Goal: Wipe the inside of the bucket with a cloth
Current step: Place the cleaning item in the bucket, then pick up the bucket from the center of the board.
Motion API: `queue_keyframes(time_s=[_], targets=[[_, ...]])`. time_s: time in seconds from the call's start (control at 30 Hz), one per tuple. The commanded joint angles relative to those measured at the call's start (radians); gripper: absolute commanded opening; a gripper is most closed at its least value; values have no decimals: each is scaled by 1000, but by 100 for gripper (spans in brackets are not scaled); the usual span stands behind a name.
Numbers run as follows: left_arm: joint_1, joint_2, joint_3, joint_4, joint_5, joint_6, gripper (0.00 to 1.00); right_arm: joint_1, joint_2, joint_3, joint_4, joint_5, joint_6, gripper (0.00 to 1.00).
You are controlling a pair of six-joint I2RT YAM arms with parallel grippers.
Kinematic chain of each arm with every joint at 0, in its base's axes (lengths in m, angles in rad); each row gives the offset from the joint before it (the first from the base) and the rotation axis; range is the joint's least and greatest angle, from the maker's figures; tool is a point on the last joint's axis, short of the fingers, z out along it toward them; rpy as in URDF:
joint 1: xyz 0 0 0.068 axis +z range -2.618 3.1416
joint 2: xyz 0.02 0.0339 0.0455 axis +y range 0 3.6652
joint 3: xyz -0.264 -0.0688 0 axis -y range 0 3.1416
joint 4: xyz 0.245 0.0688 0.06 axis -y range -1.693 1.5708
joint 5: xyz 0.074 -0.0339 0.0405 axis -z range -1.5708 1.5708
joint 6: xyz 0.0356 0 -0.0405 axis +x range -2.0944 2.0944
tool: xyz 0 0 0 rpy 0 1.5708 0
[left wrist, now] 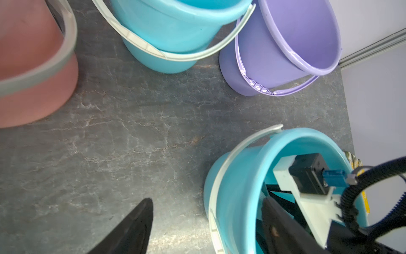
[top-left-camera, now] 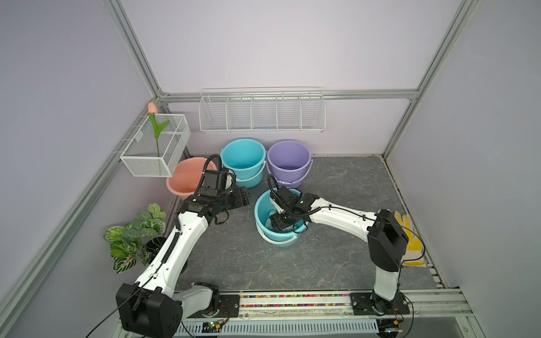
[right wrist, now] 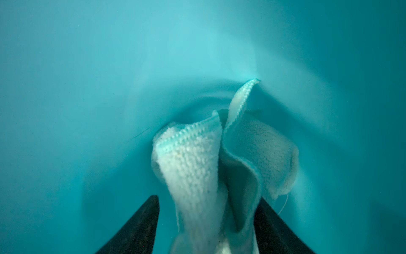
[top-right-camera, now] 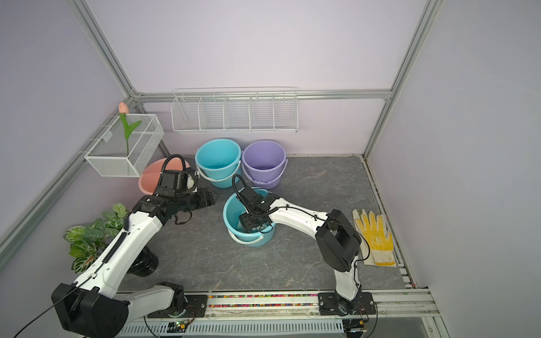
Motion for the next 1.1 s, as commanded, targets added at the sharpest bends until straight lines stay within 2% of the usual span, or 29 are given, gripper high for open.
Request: queue_keyframes(time_s=[0.0,0.2,0.3,0.5,0.67,0.83,1.07], targets=[[-59,39,39,-88,-23,-69,76,-22,-87,-21,12,-6,42,74],[-136,108,51,-110,-73,-104,69,-36,-182,-54,14,-17,64,76],[-146,139,53,-116,-80,-108,61,-38,-214,-65,8,-19,69,77],[-158,195,73,-140,-57,-105,37,-38,-230,-85,5,-35,77,77],[-163,188,68,-134,-65,-115,23,-37,-228,-99,15,-67,73,77],[-172,165,69,-124,-86,-116,1,-37,-230,-107,18,-82,61,76],[-272,95,69,-92,-236,-106,0,-31,-248,-132,53,-87,5,75]])
